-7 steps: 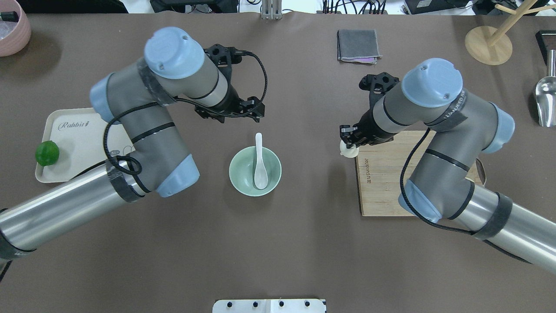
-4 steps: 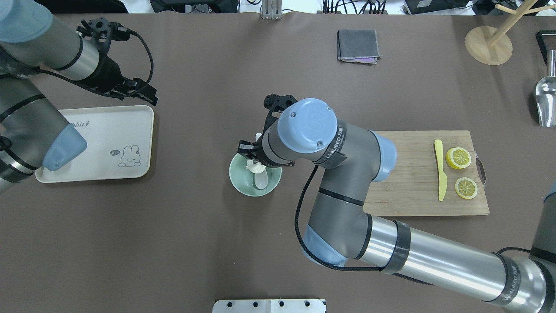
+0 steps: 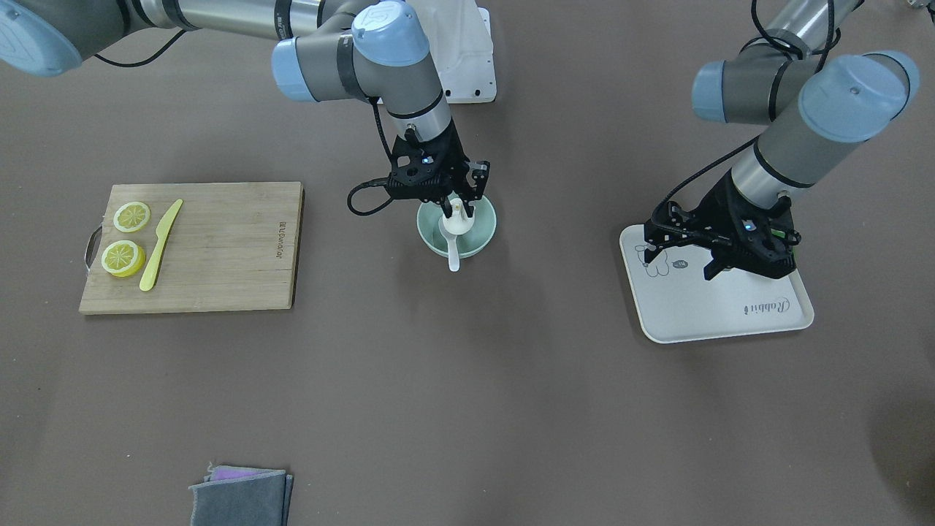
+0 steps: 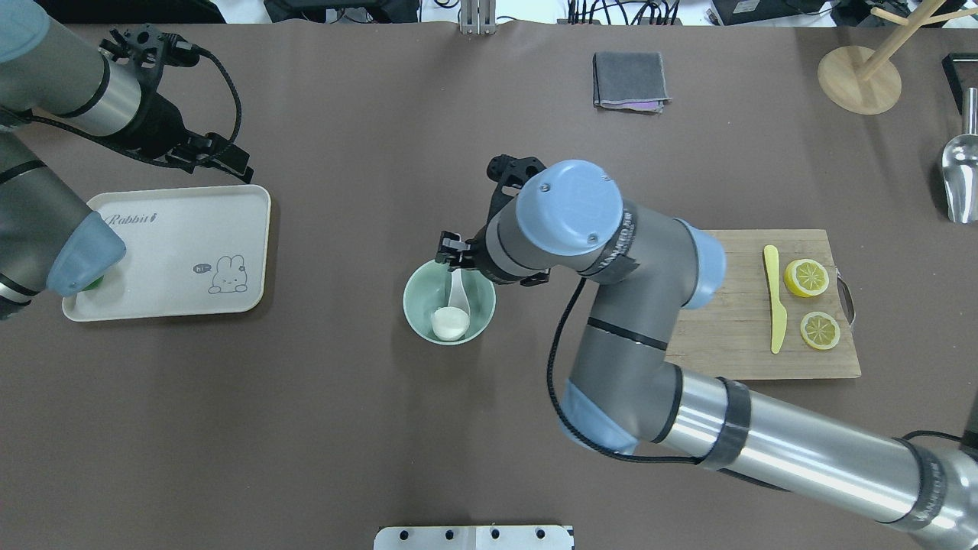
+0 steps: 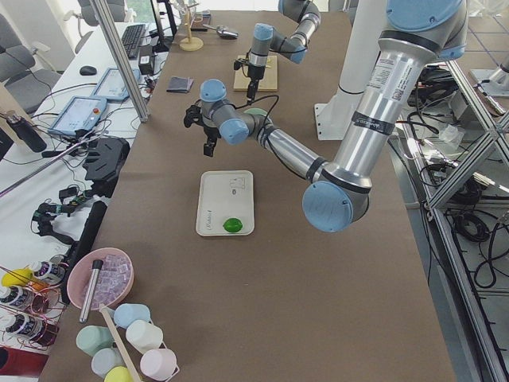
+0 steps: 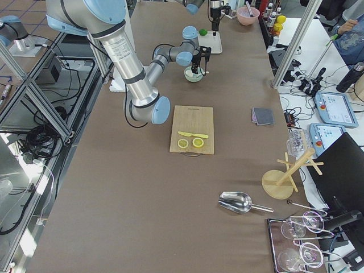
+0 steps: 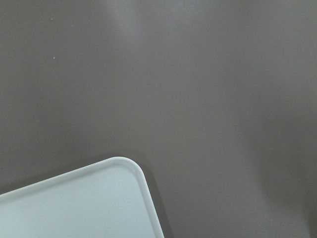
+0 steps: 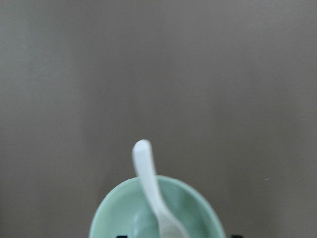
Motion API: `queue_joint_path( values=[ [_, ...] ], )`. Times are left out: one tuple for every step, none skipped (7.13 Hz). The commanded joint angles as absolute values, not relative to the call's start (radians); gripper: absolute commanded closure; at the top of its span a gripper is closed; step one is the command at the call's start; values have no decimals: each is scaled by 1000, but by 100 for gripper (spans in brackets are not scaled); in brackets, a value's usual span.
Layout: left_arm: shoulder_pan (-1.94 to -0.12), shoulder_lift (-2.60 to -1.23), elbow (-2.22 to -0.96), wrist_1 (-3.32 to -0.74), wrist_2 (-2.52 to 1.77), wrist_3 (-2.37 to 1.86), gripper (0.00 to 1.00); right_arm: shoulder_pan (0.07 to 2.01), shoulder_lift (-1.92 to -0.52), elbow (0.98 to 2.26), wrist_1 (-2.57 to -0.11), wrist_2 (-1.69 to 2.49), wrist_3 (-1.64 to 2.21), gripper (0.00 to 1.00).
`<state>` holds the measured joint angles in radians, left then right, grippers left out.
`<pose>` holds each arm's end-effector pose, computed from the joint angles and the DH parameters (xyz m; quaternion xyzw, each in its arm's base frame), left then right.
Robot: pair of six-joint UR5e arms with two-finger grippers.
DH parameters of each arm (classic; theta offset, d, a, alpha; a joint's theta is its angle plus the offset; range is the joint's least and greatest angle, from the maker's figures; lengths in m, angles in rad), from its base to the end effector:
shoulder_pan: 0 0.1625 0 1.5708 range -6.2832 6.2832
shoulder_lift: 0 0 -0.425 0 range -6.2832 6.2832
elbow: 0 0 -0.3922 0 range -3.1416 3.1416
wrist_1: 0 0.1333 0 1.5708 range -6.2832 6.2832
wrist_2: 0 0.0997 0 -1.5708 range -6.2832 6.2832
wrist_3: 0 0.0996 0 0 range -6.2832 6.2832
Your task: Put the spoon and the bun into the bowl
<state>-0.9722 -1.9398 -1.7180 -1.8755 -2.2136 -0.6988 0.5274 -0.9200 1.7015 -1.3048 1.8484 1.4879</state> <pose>0.2889 -0.5542 0.3467 0.1267 0.4595 0.0823 0.8752 -0.5245 -0.4281 0.1859 0.0345 -0.5084 0.1215 0.8518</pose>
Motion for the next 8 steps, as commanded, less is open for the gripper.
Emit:
queue_joint_path(
  values=[
    [-977,-1886,-1756,-1876,-2215,-693,2,662,-1140,1891,-1305,1989,1413,0],
    [-1017,-1858,-1776,-1873,-2214,-658,2,746,-1204,1911,-1305,2055,1314,0],
    [-1067,-1785,-1796,-1870,-2214,-556,2,852,-1282,1910,-1305,2122,1172,0],
    [-1139,-1726,-1795,-1870,-2214,-455,2,962,-1364,1908,-1304,2188,997,0],
    [-1210,-1674,-1798,-1868,-2218,-369,2,1070,-1441,1892,-1307,2232,806,0],
    [-1295,-1622,-1789,-1867,-2259,-245,2,1174,-1497,1843,-1307,2258,623,0],
    [-1390,-1580,-1789,-1850,-2314,-154,2,1292,-1534,1753,-1305,2305,403,0],
    [-1478,-1513,-1781,-1850,-2369,-41,2,1395,-1561,1665,-1305,2342,206,0]
  ],
)
